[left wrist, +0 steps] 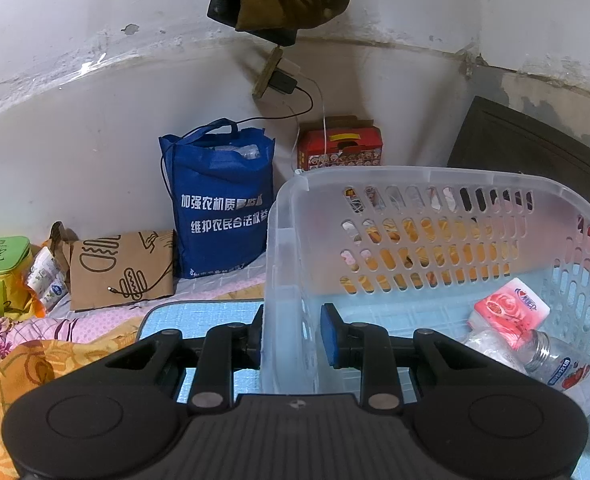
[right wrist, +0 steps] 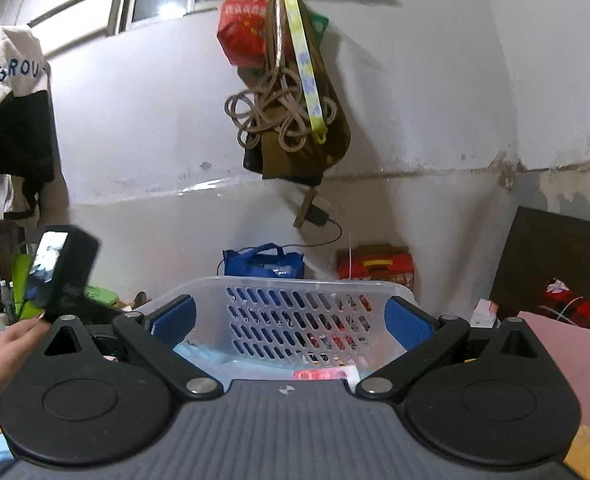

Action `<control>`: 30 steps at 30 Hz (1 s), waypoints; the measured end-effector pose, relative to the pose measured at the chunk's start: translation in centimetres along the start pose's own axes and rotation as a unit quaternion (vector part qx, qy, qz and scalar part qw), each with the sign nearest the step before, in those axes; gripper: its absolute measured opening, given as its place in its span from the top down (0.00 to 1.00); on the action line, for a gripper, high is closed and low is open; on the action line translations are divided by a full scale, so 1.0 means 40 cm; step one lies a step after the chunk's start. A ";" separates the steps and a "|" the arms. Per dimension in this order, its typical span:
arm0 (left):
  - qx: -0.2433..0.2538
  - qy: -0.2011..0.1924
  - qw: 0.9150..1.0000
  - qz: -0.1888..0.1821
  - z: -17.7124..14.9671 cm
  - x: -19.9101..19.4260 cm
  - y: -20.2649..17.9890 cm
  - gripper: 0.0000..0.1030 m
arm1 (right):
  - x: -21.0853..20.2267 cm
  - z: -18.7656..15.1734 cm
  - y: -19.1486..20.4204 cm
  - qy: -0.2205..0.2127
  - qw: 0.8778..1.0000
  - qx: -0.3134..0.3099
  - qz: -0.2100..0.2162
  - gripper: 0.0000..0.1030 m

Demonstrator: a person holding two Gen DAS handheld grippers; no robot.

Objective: Organize objects
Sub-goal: 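Grasp the red cigarette box with the right gripper and lift it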

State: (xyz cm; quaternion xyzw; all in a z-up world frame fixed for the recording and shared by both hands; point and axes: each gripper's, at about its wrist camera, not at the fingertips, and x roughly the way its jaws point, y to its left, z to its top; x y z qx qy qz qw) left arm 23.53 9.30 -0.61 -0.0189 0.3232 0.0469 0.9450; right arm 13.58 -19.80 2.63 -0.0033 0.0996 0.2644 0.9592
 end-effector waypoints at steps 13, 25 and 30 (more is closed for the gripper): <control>0.001 0.000 1.000 -0.002 -0.002 -0.002 0.000 0.69 | -0.042 -0.214 0.111 0.088 0.995 0.027 0.047 0.02; 0.008 -0.002 1.000 -0.005 -0.004 -0.003 -0.004 0.69 | -0.005 -0.300 0.166 0.154 0.983 0.025 0.094 0.11; 0.008 -0.003 1.000 -0.006 -0.004 -0.003 -0.003 0.69 | 0.004 -0.314 0.164 0.166 0.982 0.029 0.091 0.42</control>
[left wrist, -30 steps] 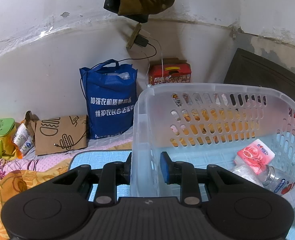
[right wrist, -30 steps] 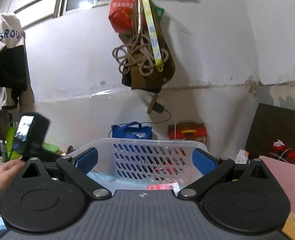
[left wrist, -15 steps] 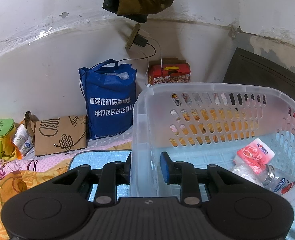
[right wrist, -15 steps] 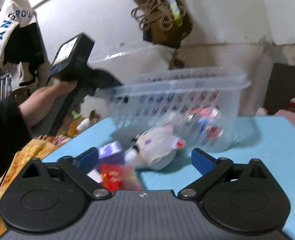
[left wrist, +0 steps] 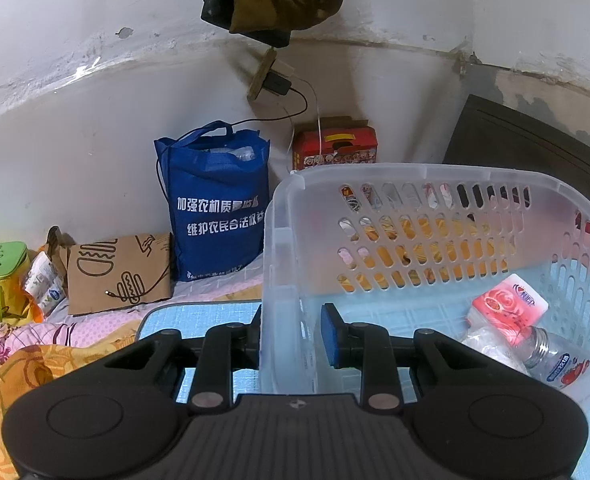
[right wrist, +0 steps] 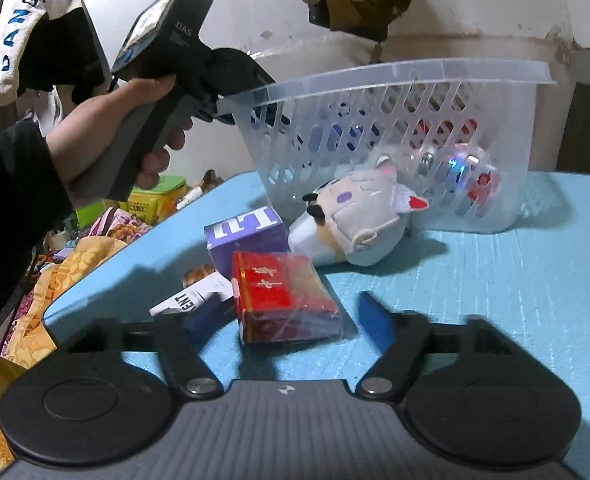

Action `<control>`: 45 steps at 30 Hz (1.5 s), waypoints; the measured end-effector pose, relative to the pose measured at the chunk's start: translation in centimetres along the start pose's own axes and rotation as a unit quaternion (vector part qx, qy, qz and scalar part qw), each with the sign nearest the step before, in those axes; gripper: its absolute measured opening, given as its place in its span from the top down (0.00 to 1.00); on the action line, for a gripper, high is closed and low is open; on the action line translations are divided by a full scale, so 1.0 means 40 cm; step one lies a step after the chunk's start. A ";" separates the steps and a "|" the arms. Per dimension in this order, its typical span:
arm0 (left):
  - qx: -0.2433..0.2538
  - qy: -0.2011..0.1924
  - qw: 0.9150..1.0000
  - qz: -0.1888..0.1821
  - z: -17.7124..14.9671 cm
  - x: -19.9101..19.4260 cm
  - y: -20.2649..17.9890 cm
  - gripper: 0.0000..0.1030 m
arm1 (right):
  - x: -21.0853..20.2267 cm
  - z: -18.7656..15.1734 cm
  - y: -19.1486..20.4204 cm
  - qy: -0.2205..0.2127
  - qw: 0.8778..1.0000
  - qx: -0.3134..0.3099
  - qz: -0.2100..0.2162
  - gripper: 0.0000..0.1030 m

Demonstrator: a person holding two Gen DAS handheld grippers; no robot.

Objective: Organize objects
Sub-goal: 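Grasp the red cigarette box with the right gripper and lift it, then carry the red box over the basket and open the right gripper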

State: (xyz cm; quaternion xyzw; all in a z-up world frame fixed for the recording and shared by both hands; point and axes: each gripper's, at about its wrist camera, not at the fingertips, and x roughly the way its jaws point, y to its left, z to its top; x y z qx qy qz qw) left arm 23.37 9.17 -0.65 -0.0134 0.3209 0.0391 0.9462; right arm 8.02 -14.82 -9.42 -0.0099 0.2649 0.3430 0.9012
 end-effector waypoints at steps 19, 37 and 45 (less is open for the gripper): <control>-0.005 0.000 1.000 -0.003 0.000 0.006 -0.001 0.69 | -0.176 0.213 -0.079 -0.130 0.991 -0.002 -0.034 0.44; -0.006 0.000 1.000 -0.011 -0.001 0.005 0.008 0.68 | 0.062 0.420 -0.232 -0.065 0.982 0.019 -0.176 0.45; -0.007 0.001 1.000 -0.010 -0.002 0.005 0.007 0.68 | 0.073 0.418 -0.235 -0.062 0.985 0.012 -0.163 0.13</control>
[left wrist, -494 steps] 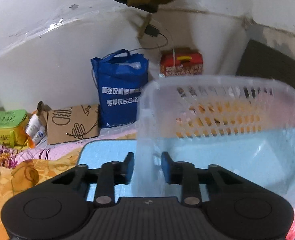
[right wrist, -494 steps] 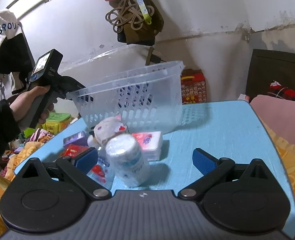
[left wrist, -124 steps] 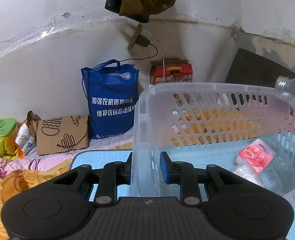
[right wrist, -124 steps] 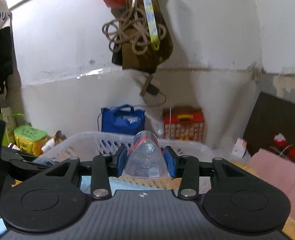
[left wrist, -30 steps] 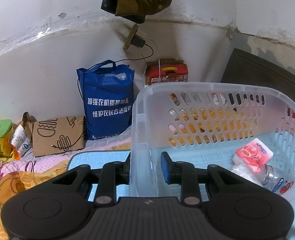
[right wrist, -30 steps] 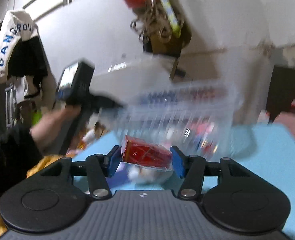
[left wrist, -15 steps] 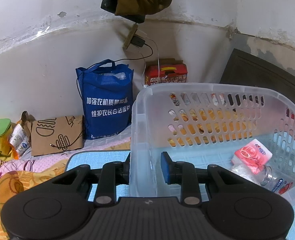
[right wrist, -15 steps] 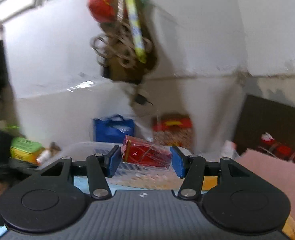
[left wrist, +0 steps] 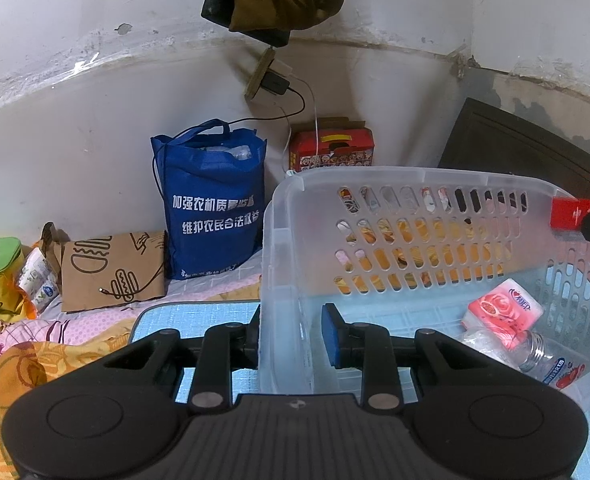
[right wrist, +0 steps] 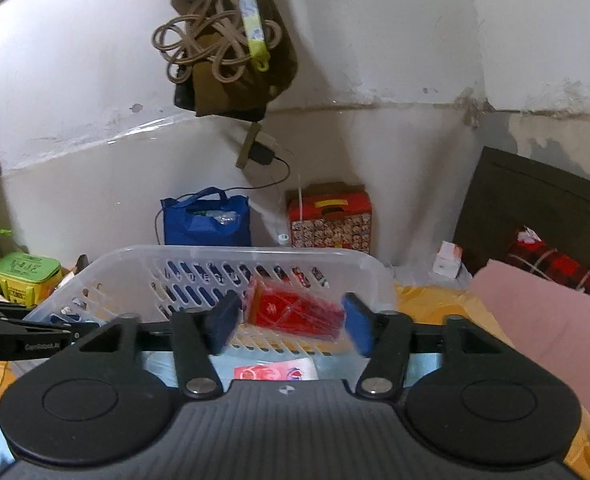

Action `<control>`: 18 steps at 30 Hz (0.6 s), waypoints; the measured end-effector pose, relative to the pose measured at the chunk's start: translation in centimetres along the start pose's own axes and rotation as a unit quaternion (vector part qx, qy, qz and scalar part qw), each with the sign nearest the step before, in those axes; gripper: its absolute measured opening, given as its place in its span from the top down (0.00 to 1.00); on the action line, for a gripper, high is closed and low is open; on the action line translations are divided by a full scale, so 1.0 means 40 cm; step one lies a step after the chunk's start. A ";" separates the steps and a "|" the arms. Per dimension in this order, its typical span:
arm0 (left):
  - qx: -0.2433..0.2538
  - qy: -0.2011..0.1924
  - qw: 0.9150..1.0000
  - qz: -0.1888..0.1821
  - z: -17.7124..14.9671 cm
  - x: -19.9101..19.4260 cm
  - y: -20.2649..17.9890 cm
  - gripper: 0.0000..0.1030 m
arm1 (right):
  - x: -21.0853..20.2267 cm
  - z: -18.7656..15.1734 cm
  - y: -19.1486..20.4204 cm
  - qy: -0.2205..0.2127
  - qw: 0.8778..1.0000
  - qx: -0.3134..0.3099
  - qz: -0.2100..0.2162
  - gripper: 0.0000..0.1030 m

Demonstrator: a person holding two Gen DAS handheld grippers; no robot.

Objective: Organize objects
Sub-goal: 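Carry the red box over the basket and open the right gripper, then grasp the white plush cat doll on the mat with the right gripper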

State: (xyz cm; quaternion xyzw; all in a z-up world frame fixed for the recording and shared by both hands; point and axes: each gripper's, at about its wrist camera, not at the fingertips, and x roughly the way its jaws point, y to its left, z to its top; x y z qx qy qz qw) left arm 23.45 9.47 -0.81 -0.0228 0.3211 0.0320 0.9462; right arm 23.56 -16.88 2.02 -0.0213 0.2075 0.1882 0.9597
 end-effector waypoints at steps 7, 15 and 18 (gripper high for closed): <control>0.000 0.000 1.000 0.001 -0.001 -0.001 -0.001 0.68 | -0.029 0.003 0.001 -0.032 0.999 -0.006 -0.008 0.00; -0.001 0.000 1.000 0.001 0.001 -0.001 -0.001 0.68 | -0.079 -0.026 0.001 -0.056 0.998 0.003 0.000 0.00; -0.002 0.001 1.000 0.002 0.002 -0.001 -0.001 0.68 | -0.121 -0.028 -0.008 -0.085 0.996 0.021 0.015 0.00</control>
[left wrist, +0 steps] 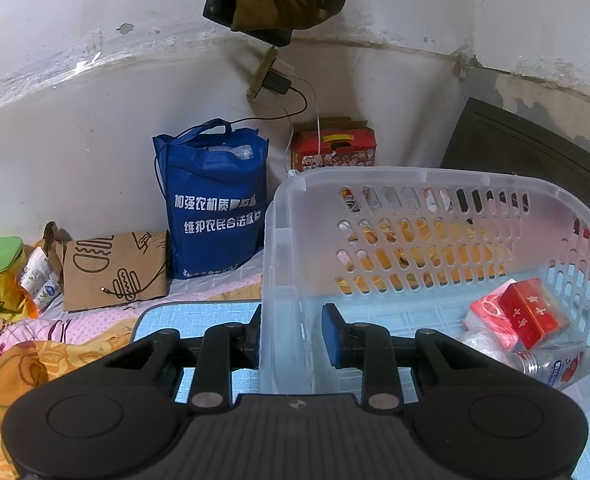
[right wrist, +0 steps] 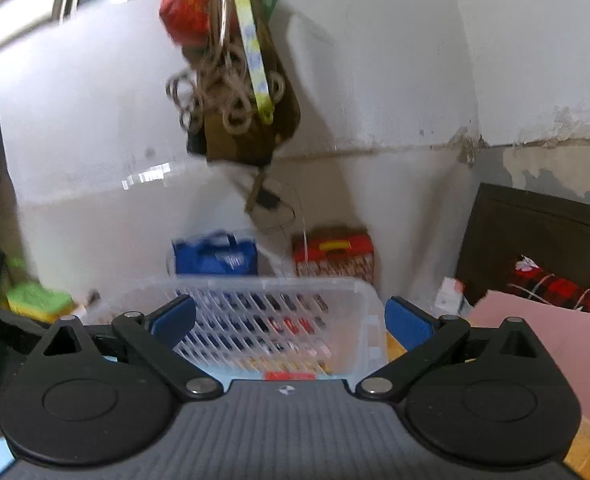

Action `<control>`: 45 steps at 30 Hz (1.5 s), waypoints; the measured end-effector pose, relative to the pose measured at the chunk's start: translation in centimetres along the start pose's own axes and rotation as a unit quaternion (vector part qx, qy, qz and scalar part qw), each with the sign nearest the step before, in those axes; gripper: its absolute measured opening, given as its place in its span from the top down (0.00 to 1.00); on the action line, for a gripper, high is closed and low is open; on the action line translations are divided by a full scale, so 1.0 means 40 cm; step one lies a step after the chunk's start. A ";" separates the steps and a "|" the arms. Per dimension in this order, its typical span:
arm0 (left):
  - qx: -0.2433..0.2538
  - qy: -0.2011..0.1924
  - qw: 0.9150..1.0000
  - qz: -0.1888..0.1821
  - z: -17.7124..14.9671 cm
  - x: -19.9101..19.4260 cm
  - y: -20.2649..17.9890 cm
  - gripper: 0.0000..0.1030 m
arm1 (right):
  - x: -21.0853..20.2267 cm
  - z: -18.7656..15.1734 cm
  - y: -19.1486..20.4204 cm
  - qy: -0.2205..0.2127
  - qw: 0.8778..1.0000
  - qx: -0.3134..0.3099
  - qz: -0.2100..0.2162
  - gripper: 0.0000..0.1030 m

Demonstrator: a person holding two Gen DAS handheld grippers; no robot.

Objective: Organize objects
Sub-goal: 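Grasp the white plush cat doll on the mat with the right gripper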

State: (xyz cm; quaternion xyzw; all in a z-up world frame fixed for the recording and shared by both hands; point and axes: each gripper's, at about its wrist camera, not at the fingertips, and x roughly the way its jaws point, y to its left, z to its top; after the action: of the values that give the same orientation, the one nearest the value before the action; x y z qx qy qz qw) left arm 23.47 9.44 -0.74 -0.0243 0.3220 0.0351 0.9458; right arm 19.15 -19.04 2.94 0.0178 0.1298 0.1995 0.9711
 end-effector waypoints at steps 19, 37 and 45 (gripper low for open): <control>0.001 0.002 1.000 -0.003 0.003 -0.001 0.006 0.68 | -0.163 -0.159 0.044 0.010 0.993 0.018 0.118 0.08; 0.011 -0.004 1.000 0.001 0.000 -0.002 0.004 0.67 | -0.019 -0.258 0.069 0.141 0.983 0.016 0.115 0.06; 0.011 -0.004 1.000 0.001 0.000 -0.003 0.002 0.67 | 0.064 -0.250 0.103 0.177 0.978 0.029 0.111 0.05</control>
State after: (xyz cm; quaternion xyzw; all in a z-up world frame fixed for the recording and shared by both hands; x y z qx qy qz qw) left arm 23.36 9.53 -0.66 -0.0135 0.3184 0.0323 0.9473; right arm 17.26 -14.41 -7.00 0.0242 0.3025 0.3021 0.9037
